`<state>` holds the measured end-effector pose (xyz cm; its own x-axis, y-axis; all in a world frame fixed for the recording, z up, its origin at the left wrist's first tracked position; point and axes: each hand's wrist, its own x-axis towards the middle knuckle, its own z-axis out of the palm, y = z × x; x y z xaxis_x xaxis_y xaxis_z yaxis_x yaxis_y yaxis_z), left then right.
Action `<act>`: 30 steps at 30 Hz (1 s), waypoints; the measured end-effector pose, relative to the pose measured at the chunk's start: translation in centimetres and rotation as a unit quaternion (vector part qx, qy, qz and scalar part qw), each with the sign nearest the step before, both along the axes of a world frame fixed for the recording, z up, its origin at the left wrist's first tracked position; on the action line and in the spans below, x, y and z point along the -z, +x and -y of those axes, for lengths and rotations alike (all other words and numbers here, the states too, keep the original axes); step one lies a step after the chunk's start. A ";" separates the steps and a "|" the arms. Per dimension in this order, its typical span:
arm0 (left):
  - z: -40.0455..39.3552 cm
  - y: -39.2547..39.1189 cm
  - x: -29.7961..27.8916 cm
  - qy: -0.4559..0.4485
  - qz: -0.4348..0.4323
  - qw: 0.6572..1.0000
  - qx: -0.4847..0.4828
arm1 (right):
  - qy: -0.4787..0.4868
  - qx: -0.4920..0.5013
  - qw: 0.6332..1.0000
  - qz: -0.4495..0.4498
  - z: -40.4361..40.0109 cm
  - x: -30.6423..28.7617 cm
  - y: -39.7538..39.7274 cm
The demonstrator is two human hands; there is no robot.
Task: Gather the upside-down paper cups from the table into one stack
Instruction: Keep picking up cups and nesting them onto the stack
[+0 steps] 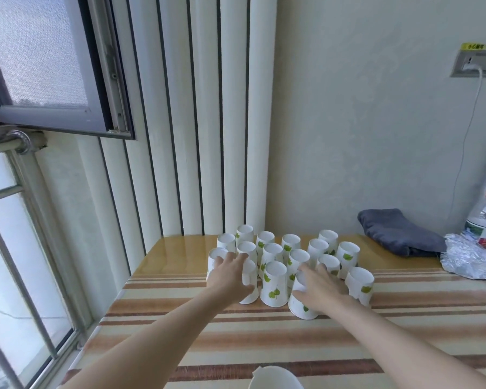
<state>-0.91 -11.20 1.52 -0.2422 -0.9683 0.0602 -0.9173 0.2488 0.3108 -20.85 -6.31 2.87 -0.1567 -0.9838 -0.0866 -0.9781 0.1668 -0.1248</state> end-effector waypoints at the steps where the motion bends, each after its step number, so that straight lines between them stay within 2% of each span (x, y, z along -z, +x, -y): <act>1: 0.3 -0.1 0.2 -0.002 0.016 1.000 0.007 | -0.005 -0.001 1.000 0.012 -0.1 0.1 -0.2; 7: 0.7 -1.7 1.2 -0.005 0.063 0.998 0.032 | -0.048 0.017 0.995 0.091 -3.1 0.2 -1.7; 10: -0.2 -2.1 1.1 -0.024 0.046 0.999 -0.012 | -0.068 0.071 0.978 0.186 -5.0 -1.0 -3.0; 11: -0.7 -1.9 0.9 -0.026 0.038 0.999 -0.026 | -0.070 0.096 0.963 0.243 -5.6 -1.5 -3.4; 13: -1.8 -1.0 -0.1 -0.036 -0.006 0.998 -0.051 | -0.066 0.137 0.904 0.399 -6.9 -2.3 -3.8; 16: -4.3 0.8 -3.5 -0.026 -0.166 0.981 -0.098 | -0.068 0.138 0.800 0.581 -8.8 -3.8 -3.3; 18: -6.2 1.5 -6.2 0.030 -0.333 0.935 -0.123 | -0.089 0.127 0.740 0.655 -9.6 -4.9 -2.6; 20: -8.5 2.0 -8.5 0.115 -0.518 0.839 -0.118 | -0.109 0.116 0.694 0.702 -10.6 -6.4 -1.3; 21: -9.6 2.2 -9.3 0.152 -0.585 0.789 -0.108 | -0.119 0.113 0.676 0.719 -11.1 -7.1 -0.7; 23: -11.6 2.6 -10.5 0.203 -0.654 0.724 -0.079 | -0.134 0.100 0.649 0.743 -12.1 -8.3 0.8; 25: -13.5 2.9 -11.2 0.232 -0.683 0.692 -0.036 | -0.139 0.083 0.648 0.745 -13.2 -9.4 2.2; 26: -14.2 3.0 -11.4 0.239 -0.687 0.686 -0.017 | -0.139 0.071 0.655 0.739 -13.8 -9.7 2.8; 27: -14.8 3.1 -11.4 0.242 -0.682 0.690 0.000 | -0.139 0.055 0.666 0.731 -14.4 -10.0 3.3; 30: -16.3 3.8 -11.8 0.231 -0.643 0.728 0.058 | -0.149 -0.003 0.719 0.679 -16.0 -10.3 4.1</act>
<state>2.90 5.13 13.33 -0.3550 -0.9347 -0.0166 0.2250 -0.1027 0.9689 -16.79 9.74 13.21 -0.1225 -0.9907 0.0597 0.0784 -0.0696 -0.9945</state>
